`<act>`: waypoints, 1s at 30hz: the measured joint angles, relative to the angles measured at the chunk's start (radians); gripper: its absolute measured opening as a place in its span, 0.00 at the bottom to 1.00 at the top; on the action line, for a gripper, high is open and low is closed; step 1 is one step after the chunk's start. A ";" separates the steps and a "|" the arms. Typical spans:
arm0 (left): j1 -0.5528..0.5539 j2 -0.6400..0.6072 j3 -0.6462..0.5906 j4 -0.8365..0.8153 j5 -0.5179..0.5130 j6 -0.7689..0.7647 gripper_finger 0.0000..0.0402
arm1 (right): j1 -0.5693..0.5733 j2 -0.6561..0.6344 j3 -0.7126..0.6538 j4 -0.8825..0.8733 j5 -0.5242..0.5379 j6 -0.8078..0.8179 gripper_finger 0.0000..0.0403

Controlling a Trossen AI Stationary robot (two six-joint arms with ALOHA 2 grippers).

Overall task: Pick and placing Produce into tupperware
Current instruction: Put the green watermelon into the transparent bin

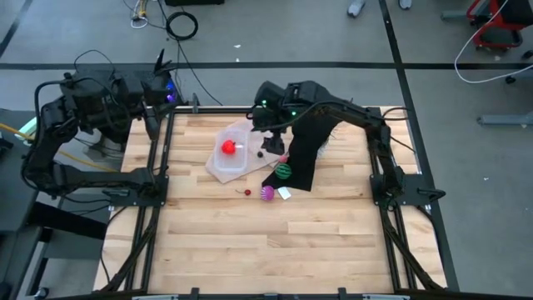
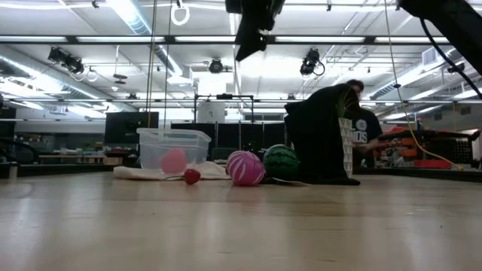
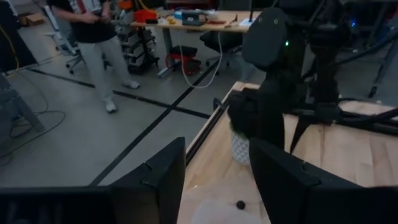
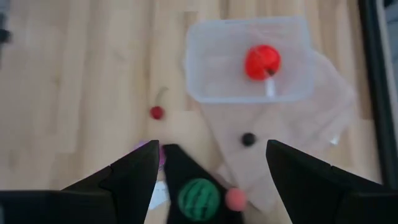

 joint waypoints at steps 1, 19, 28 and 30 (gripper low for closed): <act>0.000 0.002 0.000 0.008 0.001 0.001 0.45 | 0.002 -0.003 0.000 -0.007 -0.015 0.004 0.74; 0.000 0.113 0.000 0.025 0.098 0.034 0.45 | 0.122 -0.203 -0.520 0.084 -0.030 -0.020 0.72; 0.000 0.118 0.000 0.046 0.098 0.043 0.46 | 0.144 -0.329 -0.871 0.399 0.108 -0.011 0.72; 0.000 0.118 0.000 0.050 0.098 0.041 0.46 | 0.144 -0.320 -0.901 0.416 0.110 -0.038 0.73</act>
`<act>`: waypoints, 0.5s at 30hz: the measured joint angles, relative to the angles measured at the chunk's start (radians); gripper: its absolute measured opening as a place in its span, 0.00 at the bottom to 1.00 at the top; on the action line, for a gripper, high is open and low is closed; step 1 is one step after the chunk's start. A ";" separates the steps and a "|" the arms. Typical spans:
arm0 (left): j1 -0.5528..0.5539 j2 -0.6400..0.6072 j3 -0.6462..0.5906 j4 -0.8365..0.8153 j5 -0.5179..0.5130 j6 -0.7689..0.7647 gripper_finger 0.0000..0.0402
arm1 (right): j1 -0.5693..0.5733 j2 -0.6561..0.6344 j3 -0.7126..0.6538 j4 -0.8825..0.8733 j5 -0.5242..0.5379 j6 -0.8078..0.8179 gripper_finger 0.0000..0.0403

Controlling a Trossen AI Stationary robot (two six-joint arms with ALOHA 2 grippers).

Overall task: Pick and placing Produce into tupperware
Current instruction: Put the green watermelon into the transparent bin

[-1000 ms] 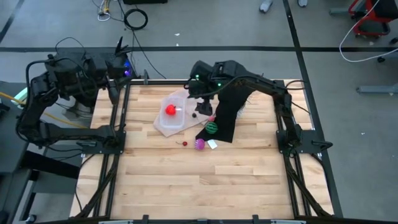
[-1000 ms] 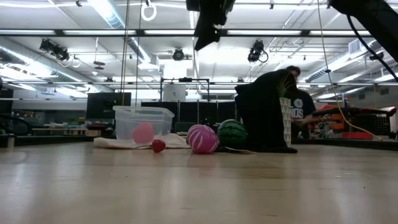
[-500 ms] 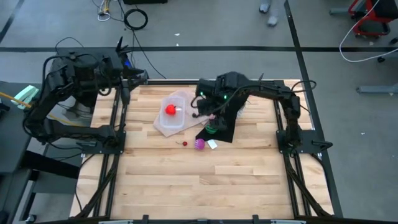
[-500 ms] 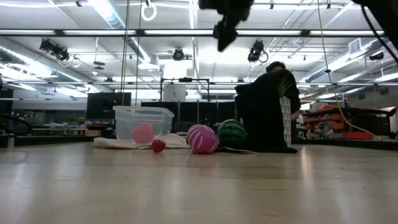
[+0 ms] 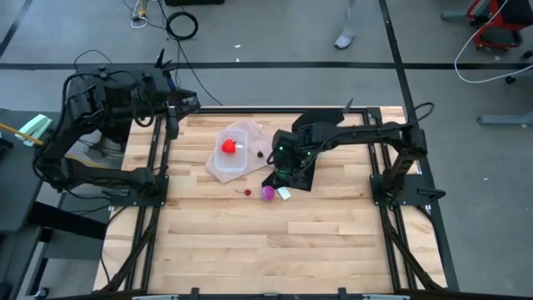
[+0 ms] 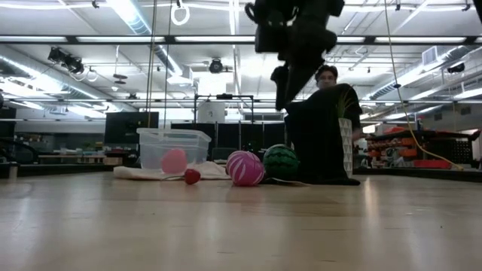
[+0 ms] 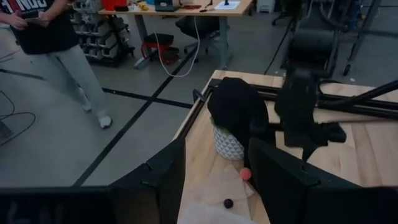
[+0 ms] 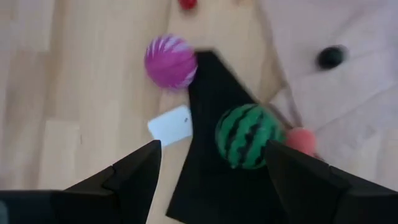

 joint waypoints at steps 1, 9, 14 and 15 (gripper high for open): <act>0.000 0.000 0.000 0.003 0.000 0.000 0.46 | 0.002 0.010 -0.007 -0.004 0.000 -0.022 0.73; 0.000 0.000 0.000 0.004 0.000 -0.012 0.47 | 0.046 0.080 -0.008 0.025 0.074 -0.254 0.79; 0.000 0.000 0.000 0.004 0.000 -0.012 0.47 | 0.052 0.085 -0.008 0.051 0.112 -0.264 0.86; 0.000 0.000 0.000 0.004 0.000 -0.013 0.47 | 0.052 0.083 -0.008 0.059 0.129 -0.262 0.88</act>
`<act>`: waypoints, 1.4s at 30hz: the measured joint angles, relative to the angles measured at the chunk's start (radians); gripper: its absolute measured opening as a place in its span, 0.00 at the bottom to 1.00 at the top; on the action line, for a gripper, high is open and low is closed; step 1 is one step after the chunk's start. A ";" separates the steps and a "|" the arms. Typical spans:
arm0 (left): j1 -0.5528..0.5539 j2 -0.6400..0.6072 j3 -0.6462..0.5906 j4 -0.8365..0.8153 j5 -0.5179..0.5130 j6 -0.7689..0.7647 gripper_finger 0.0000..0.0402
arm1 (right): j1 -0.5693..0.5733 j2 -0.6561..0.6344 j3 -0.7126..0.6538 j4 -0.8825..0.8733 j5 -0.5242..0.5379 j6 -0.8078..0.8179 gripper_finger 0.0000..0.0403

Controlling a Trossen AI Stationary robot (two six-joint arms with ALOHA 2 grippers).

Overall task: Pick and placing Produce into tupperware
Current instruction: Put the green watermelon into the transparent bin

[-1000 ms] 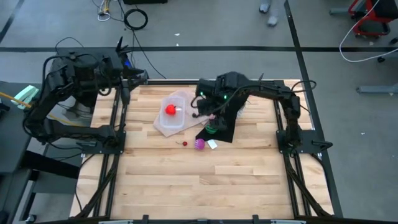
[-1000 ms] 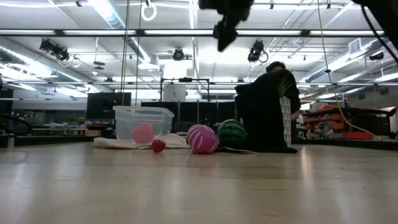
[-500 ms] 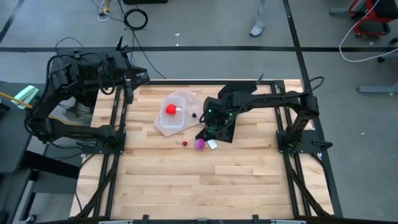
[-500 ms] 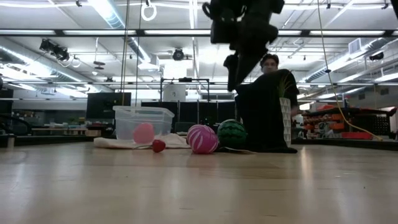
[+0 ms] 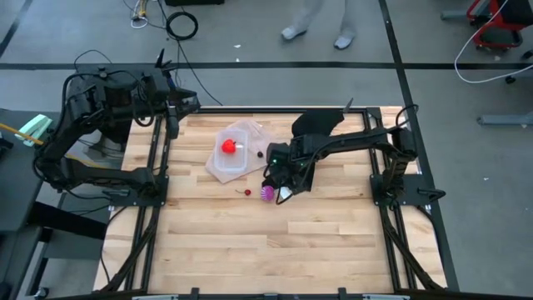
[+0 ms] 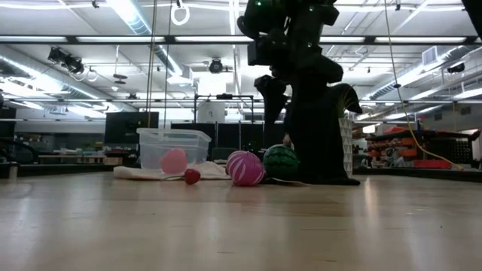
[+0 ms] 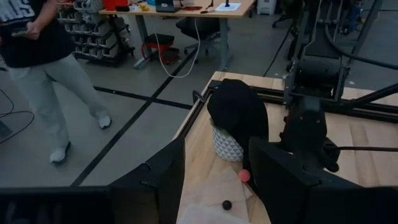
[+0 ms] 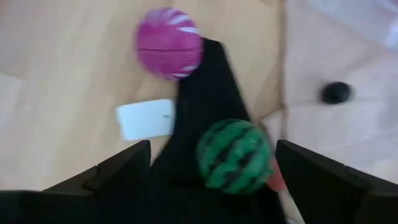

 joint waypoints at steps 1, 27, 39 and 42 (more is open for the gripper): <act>0.000 0.000 0.000 0.000 0.000 0.000 0.47 | 0.000 -0.002 0.000 0.009 0.013 0.001 0.90; 0.000 0.000 0.000 -0.001 -0.001 0.001 0.46 | 0.007 -0.004 0.001 0.091 0.156 0.015 0.98; 0.000 0.000 0.000 -0.001 -0.001 0.001 0.46 | 0.008 -0.004 0.001 0.099 0.151 0.009 0.98; 0.000 0.000 0.001 -0.001 -0.001 0.001 0.46 | 0.008 -0.004 0.001 0.086 0.136 0.029 0.99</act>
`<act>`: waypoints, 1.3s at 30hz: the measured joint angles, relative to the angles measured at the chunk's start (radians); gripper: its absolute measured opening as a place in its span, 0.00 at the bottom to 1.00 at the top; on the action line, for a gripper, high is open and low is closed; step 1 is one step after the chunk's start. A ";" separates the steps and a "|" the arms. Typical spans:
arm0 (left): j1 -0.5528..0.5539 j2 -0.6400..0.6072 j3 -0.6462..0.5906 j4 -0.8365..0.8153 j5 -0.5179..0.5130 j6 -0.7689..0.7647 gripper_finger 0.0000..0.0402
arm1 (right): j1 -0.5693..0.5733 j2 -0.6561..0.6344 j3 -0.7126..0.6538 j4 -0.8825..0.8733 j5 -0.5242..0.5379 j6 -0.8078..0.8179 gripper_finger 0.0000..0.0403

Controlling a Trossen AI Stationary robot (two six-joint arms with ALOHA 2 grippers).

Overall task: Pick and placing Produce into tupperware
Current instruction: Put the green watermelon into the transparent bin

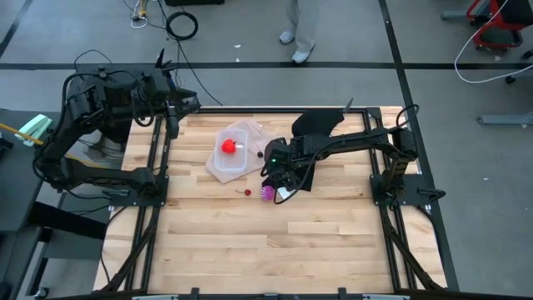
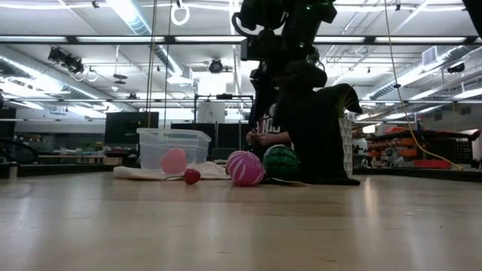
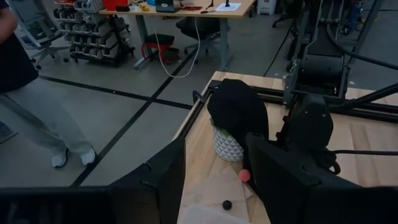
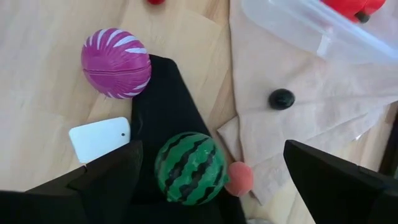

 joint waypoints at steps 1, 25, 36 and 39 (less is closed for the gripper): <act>0.000 0.000 0.000 0.000 0.000 0.000 0.46 | 0.000 0.000 0.000 -0.004 -0.005 0.011 0.99; 0.000 0.000 0.000 0.000 0.000 0.011 0.47 | -0.073 0.006 0.000 -0.050 -0.159 0.100 0.99; 0.000 0.000 0.000 0.001 0.000 0.011 0.47 | -0.082 0.006 0.000 -0.005 -0.156 0.136 0.99; 0.000 0.000 0.000 0.001 0.000 0.011 0.46 | -0.094 0.006 0.000 -0.008 -0.173 0.136 0.99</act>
